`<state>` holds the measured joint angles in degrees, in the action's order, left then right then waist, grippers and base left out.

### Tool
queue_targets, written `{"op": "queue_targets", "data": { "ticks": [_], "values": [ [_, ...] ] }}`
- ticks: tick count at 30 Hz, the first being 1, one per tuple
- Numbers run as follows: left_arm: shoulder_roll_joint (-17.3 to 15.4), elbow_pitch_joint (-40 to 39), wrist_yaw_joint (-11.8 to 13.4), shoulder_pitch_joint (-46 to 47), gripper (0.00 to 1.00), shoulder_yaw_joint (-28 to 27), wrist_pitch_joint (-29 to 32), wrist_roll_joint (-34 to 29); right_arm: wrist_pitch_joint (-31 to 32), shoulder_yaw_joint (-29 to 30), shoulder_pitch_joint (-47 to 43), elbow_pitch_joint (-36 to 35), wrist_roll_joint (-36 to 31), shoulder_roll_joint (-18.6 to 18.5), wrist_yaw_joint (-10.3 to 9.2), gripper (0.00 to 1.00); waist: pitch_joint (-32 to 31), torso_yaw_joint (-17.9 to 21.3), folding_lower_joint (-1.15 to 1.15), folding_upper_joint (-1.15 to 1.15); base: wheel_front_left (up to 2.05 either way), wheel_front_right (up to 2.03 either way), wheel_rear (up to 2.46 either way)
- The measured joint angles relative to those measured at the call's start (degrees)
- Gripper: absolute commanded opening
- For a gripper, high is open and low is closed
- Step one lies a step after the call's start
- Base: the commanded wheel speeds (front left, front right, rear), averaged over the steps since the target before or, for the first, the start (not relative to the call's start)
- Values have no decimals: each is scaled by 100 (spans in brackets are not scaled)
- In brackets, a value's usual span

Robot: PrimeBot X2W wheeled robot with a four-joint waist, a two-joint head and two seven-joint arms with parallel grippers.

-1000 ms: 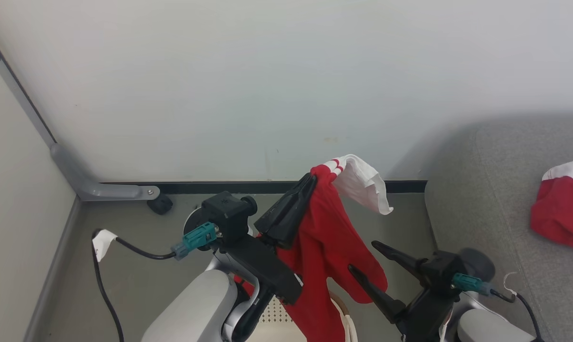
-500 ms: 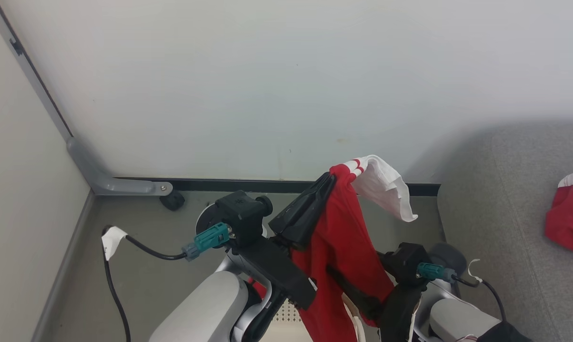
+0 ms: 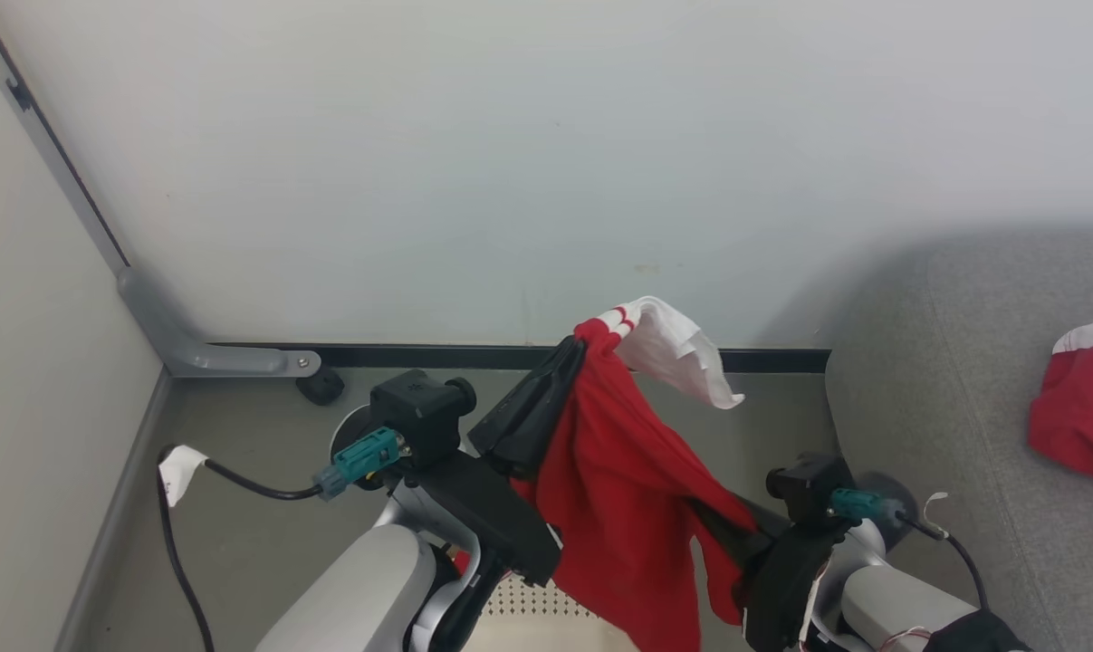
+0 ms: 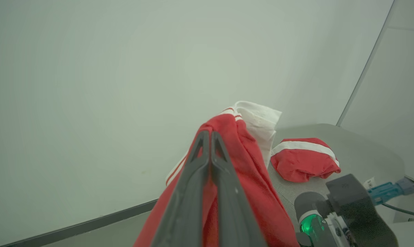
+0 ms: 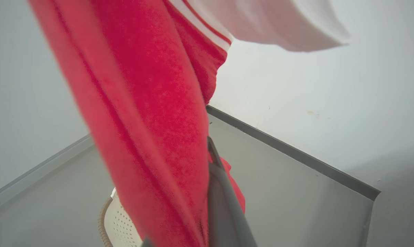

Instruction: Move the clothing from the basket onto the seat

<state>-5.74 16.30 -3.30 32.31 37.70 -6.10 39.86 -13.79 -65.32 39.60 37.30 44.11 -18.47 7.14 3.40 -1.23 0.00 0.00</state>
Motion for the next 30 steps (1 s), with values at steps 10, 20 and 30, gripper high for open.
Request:
{"op": "queue_targets", "data": {
  "ticks": [10,20,30],
  "values": [
    [-181,85,86,-402,0,-59,30,53,-43,650,-68,-163,397,-208,0,0,-53,147,0,0,0,0,0],
    [-165,100,138,-697,100,46,103,201,-44,1370,-328,-544,592,-391,0,0,-110,315,0,0,0,0,0],
    [-253,9,186,-821,100,46,104,201,-43,1989,-525,-791,595,-508,0,0,-94,569,0,0,0,0,0]
  ]
}}
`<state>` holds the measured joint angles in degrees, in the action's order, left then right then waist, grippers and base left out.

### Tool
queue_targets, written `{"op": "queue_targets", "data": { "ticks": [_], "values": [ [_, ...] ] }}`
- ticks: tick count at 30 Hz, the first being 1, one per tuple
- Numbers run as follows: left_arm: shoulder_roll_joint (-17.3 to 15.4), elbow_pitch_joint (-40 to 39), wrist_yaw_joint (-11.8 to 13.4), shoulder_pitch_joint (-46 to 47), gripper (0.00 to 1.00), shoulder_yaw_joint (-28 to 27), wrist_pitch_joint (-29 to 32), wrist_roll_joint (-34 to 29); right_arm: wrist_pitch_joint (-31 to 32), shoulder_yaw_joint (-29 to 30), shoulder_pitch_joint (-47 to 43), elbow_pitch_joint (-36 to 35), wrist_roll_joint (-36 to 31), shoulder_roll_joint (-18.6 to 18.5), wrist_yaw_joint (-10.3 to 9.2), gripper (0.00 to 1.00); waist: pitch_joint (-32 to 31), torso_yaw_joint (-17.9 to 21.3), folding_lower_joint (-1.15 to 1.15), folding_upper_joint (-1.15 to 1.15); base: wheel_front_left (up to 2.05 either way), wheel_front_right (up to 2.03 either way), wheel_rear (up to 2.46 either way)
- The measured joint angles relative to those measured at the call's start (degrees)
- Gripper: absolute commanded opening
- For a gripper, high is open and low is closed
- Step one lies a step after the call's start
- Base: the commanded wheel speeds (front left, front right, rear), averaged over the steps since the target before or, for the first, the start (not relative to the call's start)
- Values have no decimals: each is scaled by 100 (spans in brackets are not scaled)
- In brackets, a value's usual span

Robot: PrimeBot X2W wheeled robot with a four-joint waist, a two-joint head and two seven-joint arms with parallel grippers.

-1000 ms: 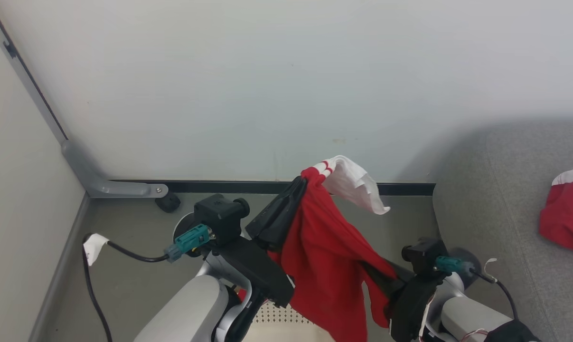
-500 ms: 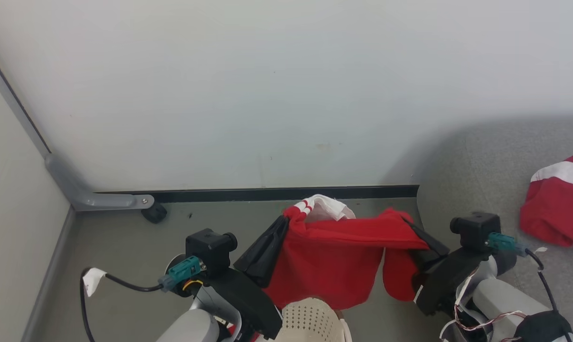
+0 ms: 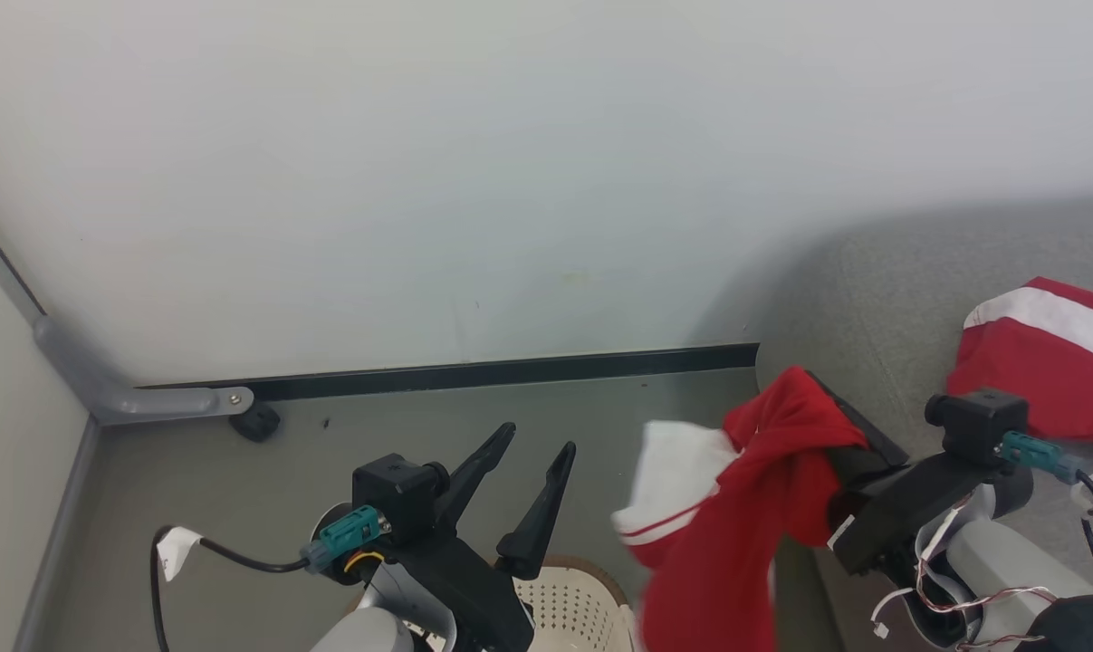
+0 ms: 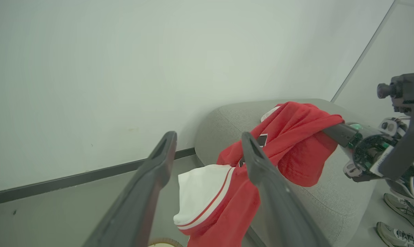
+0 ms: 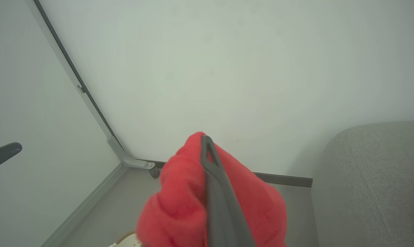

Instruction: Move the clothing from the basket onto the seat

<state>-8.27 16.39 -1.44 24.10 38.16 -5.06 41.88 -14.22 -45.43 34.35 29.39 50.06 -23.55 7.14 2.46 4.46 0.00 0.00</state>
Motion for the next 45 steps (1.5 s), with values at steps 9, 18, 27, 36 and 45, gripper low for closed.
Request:
{"op": "queue_targets", "data": {
  "ticks": [9,18,27,36,45],
  "values": [
    [-55,-182,-12,-14,100,35,-43,-2,-1,575,-258,-291,-27,-151,-7,0,-23,318,0,0,0,0,0],
    [-160,-381,-115,-86,100,154,-60,-64,-1,1020,-567,-675,-226,-274,-59,0,-22,722,0,0,0,0,0],
    [-185,-445,-169,-83,100,261,-59,-200,-1,1443,-872,-1022,-379,-353,-111,0,35,1100,0,0,0,0,0],
    [-220,-508,-248,-74,100,346,-81,-305,-3,1791,-1145,-1247,-527,-352,-116,0,102,1392,0,0,0,0,0],
    [-257,-498,-260,-66,100,399,-116,-350,-3,1963,-1184,-1423,-734,-302,-116,0,111,1664,0,0,0,0,0]
  ]
}}
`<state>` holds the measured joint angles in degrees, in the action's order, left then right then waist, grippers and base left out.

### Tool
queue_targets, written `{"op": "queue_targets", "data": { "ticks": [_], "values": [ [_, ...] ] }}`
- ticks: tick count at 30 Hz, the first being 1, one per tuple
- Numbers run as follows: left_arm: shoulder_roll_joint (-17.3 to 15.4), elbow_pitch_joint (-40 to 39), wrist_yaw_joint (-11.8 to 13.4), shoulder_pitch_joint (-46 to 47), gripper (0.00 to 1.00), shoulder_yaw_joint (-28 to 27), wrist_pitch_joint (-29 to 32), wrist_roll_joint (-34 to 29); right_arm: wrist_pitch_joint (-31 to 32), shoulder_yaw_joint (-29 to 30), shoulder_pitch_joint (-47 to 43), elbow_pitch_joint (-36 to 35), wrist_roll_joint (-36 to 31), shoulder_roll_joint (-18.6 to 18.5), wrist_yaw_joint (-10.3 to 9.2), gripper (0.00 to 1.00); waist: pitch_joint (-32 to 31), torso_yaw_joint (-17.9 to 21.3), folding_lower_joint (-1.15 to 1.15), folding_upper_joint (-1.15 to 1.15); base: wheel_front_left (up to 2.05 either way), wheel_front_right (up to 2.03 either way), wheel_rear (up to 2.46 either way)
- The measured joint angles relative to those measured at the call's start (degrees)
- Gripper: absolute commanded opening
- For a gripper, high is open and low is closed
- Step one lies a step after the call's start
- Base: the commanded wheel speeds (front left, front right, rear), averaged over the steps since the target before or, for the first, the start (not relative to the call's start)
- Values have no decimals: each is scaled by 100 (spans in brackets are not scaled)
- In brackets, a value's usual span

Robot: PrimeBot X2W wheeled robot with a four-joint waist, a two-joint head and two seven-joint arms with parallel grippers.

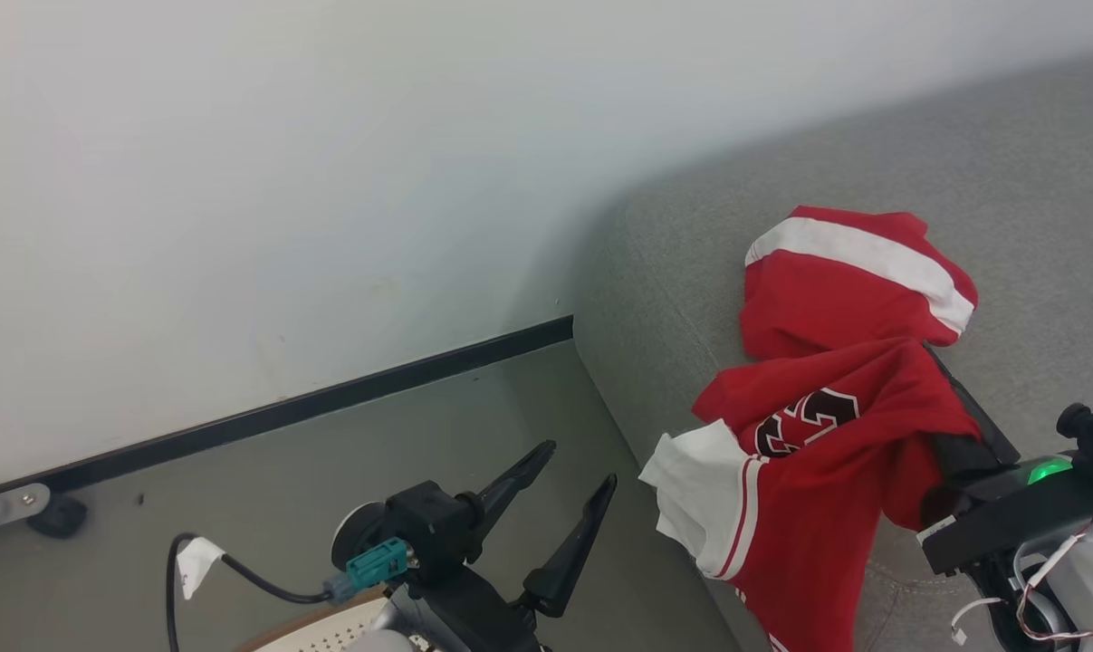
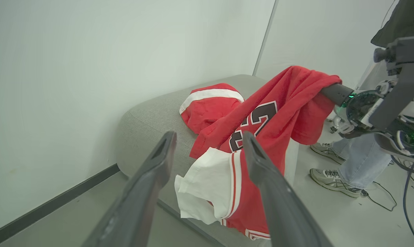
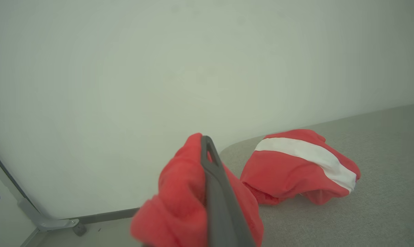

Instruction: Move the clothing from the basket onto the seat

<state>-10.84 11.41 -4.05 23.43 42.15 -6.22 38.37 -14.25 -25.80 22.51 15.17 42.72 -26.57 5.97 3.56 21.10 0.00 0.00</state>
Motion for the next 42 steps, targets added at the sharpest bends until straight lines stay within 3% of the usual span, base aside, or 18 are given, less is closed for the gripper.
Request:
{"op": "queue_targets", "data": {
  "ticks": [12,21,34,42],
  "values": [
    [47,80,-52,83,100,140,1,-24,-1,379,-34,-436,-147,-40,33,0,51,129,0,0,0,0,0],
    [46,124,-52,84,100,143,0,-64,-2,525,602,-805,-96,-175,68,0,98,101,0,0,0,0,0],
    [21,87,-51,130,100,174,2,-75,-7,1063,1854,-1136,-158,-1065,110,0,319,-29,0,0,0,0,0],
    [-25,-63,-51,363,100,153,62,-233,-47,1139,2583,-710,124,-1661,110,0,590,-97,0,0,0,0,0]
  ]
}}
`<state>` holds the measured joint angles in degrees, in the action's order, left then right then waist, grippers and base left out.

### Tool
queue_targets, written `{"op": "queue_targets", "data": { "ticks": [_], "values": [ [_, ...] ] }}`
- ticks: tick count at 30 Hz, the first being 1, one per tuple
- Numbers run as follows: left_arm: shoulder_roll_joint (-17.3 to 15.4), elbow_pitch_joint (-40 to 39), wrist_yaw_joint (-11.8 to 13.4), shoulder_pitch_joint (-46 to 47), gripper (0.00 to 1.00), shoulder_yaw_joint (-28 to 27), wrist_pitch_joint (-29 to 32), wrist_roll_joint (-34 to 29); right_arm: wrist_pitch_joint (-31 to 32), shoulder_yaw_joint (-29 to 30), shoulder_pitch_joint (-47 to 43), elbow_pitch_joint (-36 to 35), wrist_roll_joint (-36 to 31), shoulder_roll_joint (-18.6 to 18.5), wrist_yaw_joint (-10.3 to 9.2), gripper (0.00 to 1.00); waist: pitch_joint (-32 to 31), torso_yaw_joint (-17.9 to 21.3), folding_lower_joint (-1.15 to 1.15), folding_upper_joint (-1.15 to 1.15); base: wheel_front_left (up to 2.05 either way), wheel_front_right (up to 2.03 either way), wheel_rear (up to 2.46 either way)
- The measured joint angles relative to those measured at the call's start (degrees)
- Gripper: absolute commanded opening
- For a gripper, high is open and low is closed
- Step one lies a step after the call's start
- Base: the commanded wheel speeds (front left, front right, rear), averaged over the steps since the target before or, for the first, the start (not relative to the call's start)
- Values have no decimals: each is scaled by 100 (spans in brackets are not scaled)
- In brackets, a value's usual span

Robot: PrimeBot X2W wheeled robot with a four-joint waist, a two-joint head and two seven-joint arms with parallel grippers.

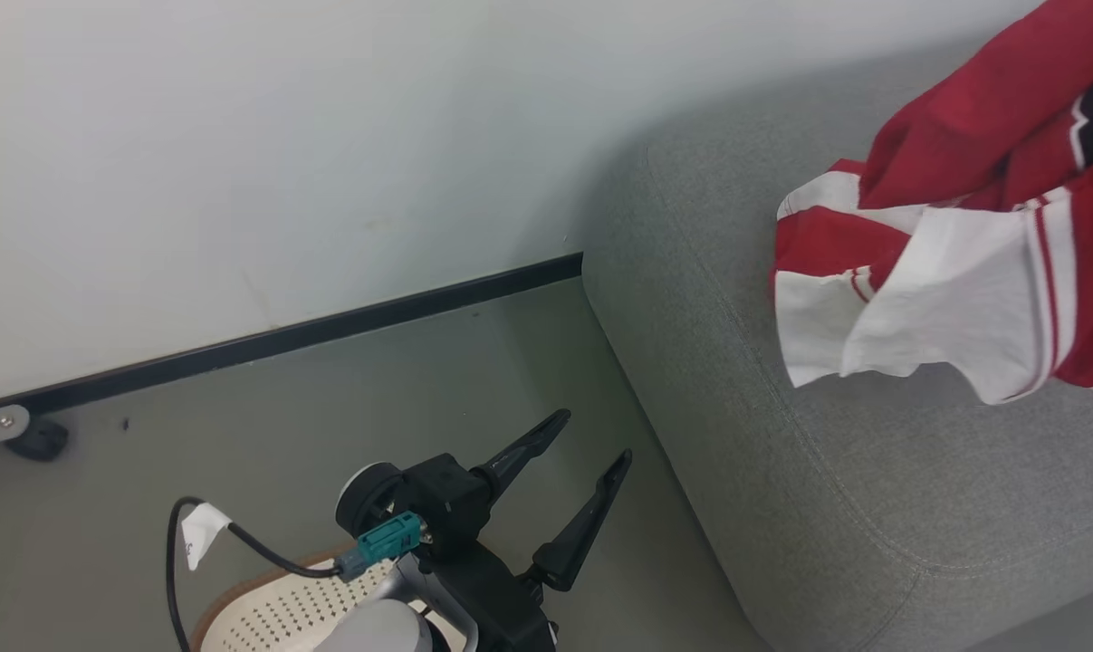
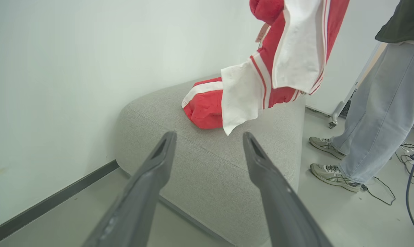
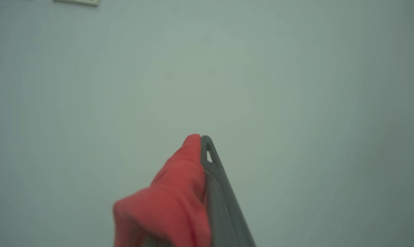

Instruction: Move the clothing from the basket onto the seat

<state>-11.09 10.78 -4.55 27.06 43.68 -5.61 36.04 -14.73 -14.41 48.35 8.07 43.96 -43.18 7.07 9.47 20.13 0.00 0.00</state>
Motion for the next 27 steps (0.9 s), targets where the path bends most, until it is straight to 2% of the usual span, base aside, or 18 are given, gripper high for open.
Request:
{"op": "queue_targets", "data": {
  "ticks": [7,11,18,27],
  "values": [
    [-14,-58,0,197,100,7,79,-41,0,27,428,764,215,-428,1,0,294,-86,0,0,0,0,0],
    [-22,-86,-1,273,100,7,125,-43,-1,-64,657,1125,261,-554,1,0,458,-159,0,0,0,0,0],
    [-49,-210,-1,420,100,7,200,-96,1,-338,738,1862,372,-698,1,0,769,-294,1,0,0,0,0],
    [-174,-445,-1,638,100,18,367,-186,111,-417,834,2887,423,-684,2,0,1261,-440,1,-1,0,0,0]
  ]
}}
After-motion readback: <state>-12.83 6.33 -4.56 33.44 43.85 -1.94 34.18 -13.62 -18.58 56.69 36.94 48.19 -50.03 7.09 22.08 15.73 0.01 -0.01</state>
